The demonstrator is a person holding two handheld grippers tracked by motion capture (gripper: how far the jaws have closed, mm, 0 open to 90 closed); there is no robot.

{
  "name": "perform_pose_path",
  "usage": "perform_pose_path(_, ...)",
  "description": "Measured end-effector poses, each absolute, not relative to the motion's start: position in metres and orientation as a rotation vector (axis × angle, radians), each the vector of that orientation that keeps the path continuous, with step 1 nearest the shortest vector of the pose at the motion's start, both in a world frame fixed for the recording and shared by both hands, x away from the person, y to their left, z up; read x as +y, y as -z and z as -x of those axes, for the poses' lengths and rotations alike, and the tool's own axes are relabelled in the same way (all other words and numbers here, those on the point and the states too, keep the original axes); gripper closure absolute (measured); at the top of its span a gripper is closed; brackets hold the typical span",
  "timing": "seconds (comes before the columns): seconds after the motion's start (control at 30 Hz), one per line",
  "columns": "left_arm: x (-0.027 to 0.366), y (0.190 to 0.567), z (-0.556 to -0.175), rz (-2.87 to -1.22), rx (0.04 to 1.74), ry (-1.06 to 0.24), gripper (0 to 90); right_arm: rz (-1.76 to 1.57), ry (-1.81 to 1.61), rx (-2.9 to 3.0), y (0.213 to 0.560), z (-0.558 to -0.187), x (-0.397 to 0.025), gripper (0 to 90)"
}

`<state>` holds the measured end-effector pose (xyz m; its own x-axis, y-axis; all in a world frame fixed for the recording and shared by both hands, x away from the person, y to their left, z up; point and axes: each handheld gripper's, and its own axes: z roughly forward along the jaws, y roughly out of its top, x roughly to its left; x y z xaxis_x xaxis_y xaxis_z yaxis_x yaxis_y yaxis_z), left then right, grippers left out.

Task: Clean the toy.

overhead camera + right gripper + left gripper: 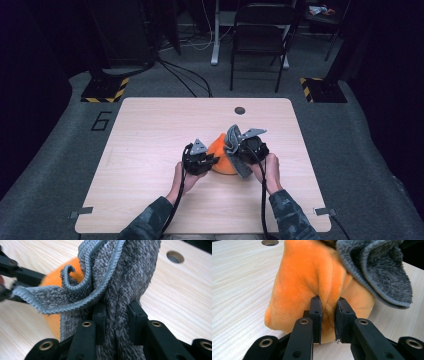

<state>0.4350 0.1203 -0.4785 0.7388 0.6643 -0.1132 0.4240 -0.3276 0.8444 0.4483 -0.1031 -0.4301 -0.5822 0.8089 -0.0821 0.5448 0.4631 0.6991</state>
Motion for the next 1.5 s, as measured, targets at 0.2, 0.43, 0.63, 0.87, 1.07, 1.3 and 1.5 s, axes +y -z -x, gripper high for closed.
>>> perform_pose_path(0.2, 0.120, 0.479, -0.435, -1.966, 0.829, -0.324, 77.4, -1.231, -0.879, 2.314, 0.441, -0.453, -0.119, 71.8)
perform_pose_path(0.43, 0.124, 0.481, -0.437, -1.962, 0.844, -0.310, 77.4, -1.323, -0.800, 2.344, 0.459, -0.462, -0.133, 71.8)
perform_pose_path(0.63, 0.124, 0.481, -0.437, -1.952, 0.851, -0.313, 77.4, -1.384, -0.724, 2.370, 0.481, -0.469, -0.138, 71.8)
perform_pose_path(0.87, 0.124, 0.482, -0.436, -1.938, 0.865, -0.303, 77.3, -1.369, -0.686, 2.381, 0.488, -0.470, -0.136, 71.6)
perform_pose_path(1.07, 0.129, 0.482, -0.438, -1.947, 0.865, -0.304, 76.9, -1.381, -0.756, 2.300, 0.460, -0.467, -0.149, 71.9)
perform_pose_path(1.3, 0.130, 0.482, -0.440, -1.931, 0.884, -0.303, 75.3, -1.283, -0.936, 2.344, 0.420, -0.452, -0.132, 71.8)
perform_pose_path(1.5, 0.125, 0.473, -0.433, -1.992, 0.830, -0.416, 50.4, -1.229, -0.848, 2.348, 0.439, -0.453, -0.114, 71.9)
